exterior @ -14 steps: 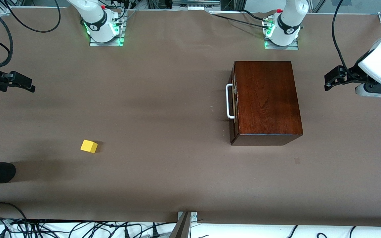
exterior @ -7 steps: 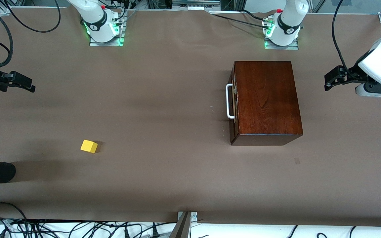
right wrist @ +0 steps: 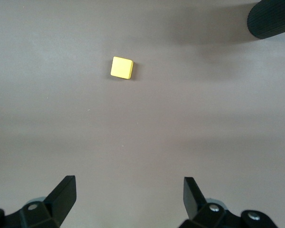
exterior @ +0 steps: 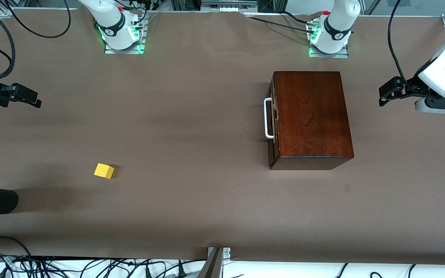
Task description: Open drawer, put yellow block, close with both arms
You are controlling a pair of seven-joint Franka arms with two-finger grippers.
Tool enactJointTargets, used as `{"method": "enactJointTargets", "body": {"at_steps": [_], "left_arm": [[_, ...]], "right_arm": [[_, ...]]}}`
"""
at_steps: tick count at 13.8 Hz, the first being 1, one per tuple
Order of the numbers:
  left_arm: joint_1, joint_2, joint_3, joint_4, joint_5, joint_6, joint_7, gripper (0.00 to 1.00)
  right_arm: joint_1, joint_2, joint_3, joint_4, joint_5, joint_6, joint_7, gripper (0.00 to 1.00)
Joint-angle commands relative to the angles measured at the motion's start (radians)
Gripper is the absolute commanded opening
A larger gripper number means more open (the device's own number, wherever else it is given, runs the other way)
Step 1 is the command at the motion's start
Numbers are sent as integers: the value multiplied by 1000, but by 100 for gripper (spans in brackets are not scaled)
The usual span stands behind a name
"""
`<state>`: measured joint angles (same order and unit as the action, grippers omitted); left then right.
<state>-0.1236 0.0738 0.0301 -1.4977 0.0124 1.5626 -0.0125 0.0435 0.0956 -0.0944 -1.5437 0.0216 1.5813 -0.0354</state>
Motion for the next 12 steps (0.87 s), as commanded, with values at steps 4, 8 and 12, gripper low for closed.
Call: {"method": "enactJointTargets", "body": {"at_steps": [4,8,12], "left_arm": [[6,7,-4,25,11,-15,2,100],[6,11,-4,19,11,-16,2,100],[13,50,-1,25,11,-9,0,100]], "right_arm": [[12,-5,-7,4,-12,-7,14,100],[12,-5,-7,4,-11,-7,14,100],[10,-7,-8,4,-11,-7,12,100]]}}
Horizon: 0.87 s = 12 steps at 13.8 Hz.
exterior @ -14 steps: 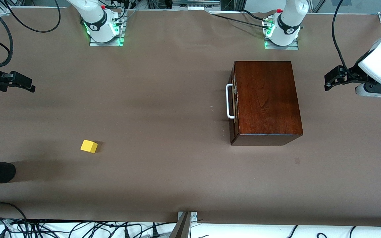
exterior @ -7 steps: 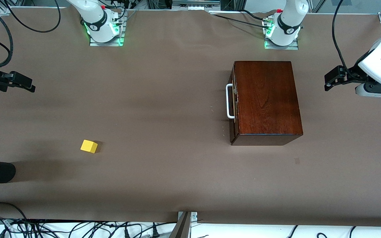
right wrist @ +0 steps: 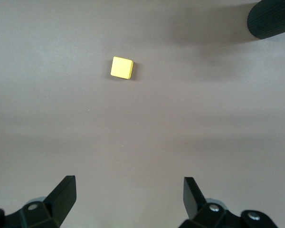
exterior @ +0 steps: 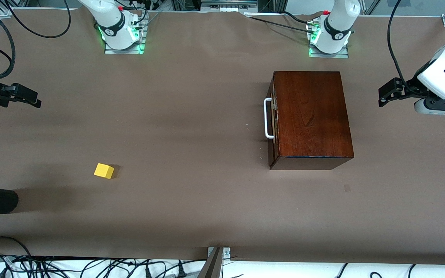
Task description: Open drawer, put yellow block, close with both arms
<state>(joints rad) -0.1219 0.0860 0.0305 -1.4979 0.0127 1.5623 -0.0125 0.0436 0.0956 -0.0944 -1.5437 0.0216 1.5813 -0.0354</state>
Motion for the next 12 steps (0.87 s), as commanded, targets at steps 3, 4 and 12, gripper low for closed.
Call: {"method": "enactJointTargets", "body": {"at_steps": [3,4,12], "left_arm": [[45,69,-15,27,-4,-21,9,100],[38,67,-24,33,-4,-37,5,100],[-13,124,-312,68,-4,-54,-294,100]], "right_arm": [[12,-7,-7,4,-9,-6,15,100],[12,-7,-8,7,-9,-7,15,100],[12,-5,-7,7,-9,-6,15,100]]}}
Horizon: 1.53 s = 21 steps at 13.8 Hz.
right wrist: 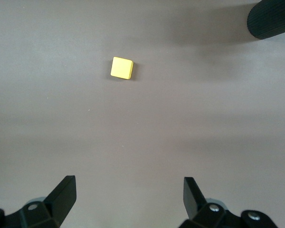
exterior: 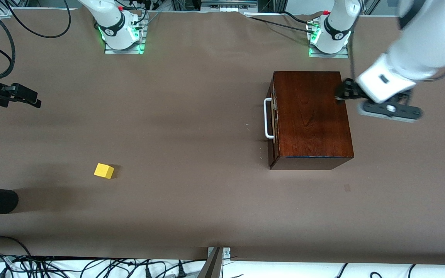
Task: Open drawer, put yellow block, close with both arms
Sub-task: 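Move the left gripper over the box to the white drawer handle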
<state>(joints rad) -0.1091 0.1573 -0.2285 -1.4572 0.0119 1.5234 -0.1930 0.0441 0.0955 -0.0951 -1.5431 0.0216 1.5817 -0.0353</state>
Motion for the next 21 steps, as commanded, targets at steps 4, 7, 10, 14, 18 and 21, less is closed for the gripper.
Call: {"method": "enactJointTargets", "body": {"at_steps": [4,7,10,14,18,21], "left_arm": [[-154,126,-75,28,8,-9,-325,100],[-231,192,-77,37,8,24,-413,100],[-290,244,-77,37,10,69,-468,100],[-327,272,-75,-37,42,188,-508,100],[-346,263,-75,-166,111,320,-514,100],[-350,257,-75,-219,120,376,-508,100]], "right_arm": [[11,-5,-6,6,-8,-3,15,100],[11,-5,-6,6,-8,-2,15,100],[11,-5,-6,6,-8,-3,15,100],[11,-5,-6,6,-8,-2,14,100],[13,-4,-6,6,-8,0,15,100],[13,-4,-6,6,-8,0,15,100]]}}
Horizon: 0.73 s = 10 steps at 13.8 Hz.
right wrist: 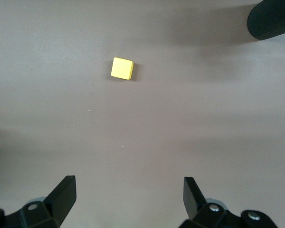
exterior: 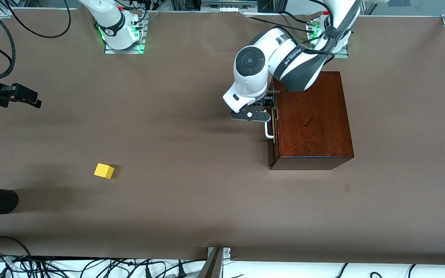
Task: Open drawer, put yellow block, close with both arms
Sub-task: 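Move the left gripper over the box to the white drawer handle, then close the left gripper on the white drawer handle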
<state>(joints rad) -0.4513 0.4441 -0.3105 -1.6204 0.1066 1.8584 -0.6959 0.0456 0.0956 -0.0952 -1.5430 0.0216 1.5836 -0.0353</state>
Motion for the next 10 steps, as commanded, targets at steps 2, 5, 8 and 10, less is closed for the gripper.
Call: {"method": "enactJointTargets", "body": {"at_steps": [2,5,8,10], "left_arm": [[-7,-31,7,-111,83,91,-10,100],[-6,-33,7,-138,94,123,-11,100],[-6,-31,7,-163,96,146,-10,100],[-1,-32,8,-193,120,180,-8,100]], "right_arm": [[11,-4,-6,6,-8,-1,15,100],[11,-4,-6,6,-8,-4,15,100],[11,-4,-6,6,-8,-5,15,100],[11,-4,-6,6,-8,-7,14,100]]}}
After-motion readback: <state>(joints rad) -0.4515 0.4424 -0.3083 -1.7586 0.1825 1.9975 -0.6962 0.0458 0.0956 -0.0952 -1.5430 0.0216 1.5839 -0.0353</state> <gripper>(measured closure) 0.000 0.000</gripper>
